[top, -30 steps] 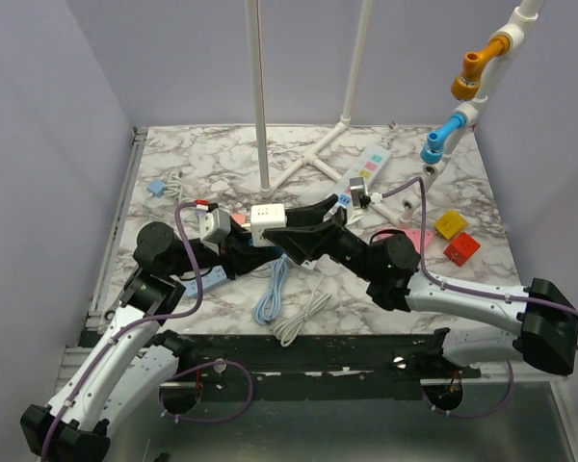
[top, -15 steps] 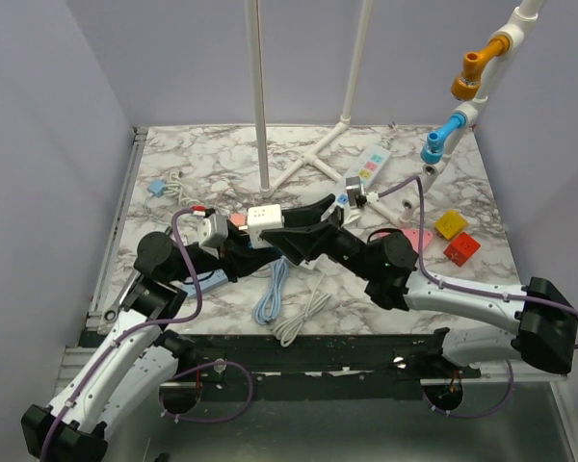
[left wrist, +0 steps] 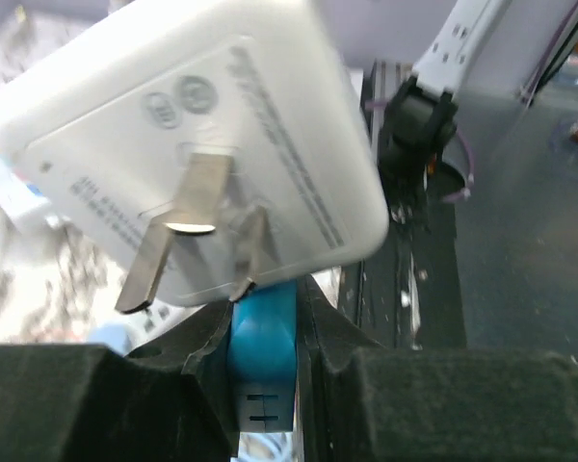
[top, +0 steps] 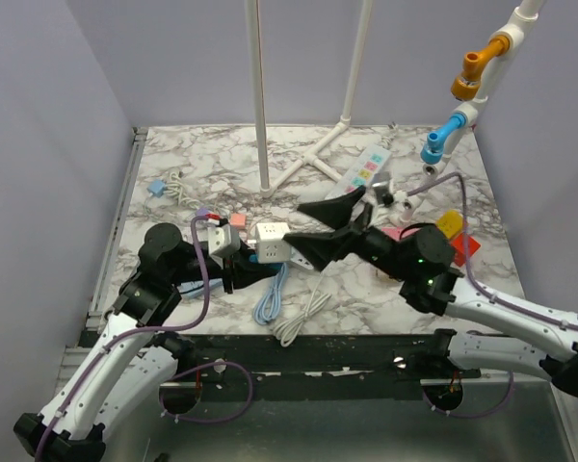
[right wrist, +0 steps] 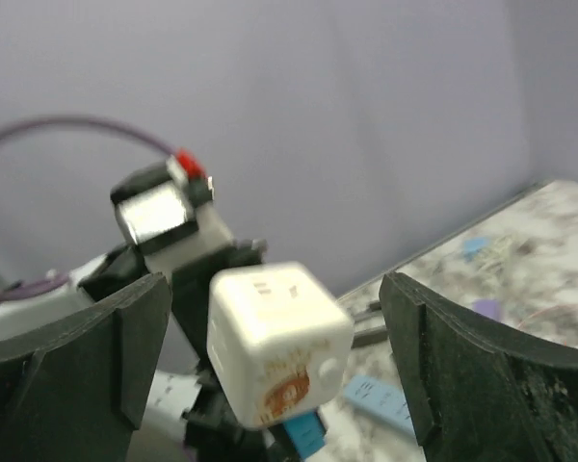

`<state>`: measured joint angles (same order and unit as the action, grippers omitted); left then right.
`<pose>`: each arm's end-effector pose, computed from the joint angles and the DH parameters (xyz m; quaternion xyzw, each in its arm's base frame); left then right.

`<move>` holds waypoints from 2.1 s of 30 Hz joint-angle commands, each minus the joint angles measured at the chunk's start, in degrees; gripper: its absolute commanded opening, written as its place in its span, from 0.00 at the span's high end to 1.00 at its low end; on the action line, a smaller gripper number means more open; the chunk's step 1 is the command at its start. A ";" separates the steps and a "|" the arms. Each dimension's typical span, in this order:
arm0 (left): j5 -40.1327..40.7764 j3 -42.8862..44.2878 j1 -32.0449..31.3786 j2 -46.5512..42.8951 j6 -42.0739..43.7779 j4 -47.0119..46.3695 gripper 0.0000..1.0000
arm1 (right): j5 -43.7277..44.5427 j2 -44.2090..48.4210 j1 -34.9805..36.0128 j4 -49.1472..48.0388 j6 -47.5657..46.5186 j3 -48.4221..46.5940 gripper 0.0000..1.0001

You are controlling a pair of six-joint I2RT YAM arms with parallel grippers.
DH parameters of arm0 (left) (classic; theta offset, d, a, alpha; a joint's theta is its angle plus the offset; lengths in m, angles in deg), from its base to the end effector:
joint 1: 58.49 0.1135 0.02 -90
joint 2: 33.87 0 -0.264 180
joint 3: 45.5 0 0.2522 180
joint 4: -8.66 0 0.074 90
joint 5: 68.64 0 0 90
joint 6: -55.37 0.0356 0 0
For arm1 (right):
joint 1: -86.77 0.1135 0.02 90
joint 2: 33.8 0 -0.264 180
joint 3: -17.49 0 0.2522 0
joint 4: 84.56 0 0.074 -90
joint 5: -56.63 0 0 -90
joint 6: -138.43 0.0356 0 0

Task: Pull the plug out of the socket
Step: Remove the plug from the socket.

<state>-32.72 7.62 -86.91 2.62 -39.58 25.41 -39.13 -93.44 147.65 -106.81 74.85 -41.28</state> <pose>0.1132 -0.0940 0.3425 0.4426 0.5520 -0.4889 0.5103 0.1140 0.2120 0.3774 -0.2064 0.5254 0.5899 0.5774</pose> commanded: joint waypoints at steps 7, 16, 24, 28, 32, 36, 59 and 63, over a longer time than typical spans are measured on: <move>2.40 4.87 0.92 2.11 14.28 25.04 1.00 | 1.19 13.46 -2.80 27.06 -11.31 -8.30 0.00; -0.31 17.10 -1.62 5.76 49.79 49.37 1.00 | -23.50 2.10 -2.77 54.70 -21.05 -25.50 0.00; 2.99 23.21 -4.60 8.68 62.29 59.18 1.00 | -21.89 -7.39 -2.79 65.22 -25.88 -33.26 0.00; 4.08 23.85 -5.09 9.35 63.75 61.22 1.00 | -22.81 -7.48 -2.78 64.64 -27.41 -33.91 0.00; 4.39 24.78 -5.11 10.32 64.76 62.46 1.00 | -26.78 -7.68 -2.74 63.83 -27.76 -33.03 0.00; 4.61 25.97 -5.41 11.24 66.25 63.38 1.00 | -29.12 -8.95 -2.44 63.25 -28.39 -32.03 0.00; 7.55 30.16 -6.47 17.21 66.14 64.18 1.00 | -18.24 -14.84 5.44 60.67 -33.27 -31.33 0.00; 7.67 30.21 -6.64 17.12 66.43 64.32 1.00 | -17.81 -16.24 5.62 61.11 -33.57 -31.98 0.15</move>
<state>-24.55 35.61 -93.10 20.04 25.58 90.30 -59.87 -108.32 152.81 -44.69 42.30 -73.02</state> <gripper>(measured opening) 0.217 0.924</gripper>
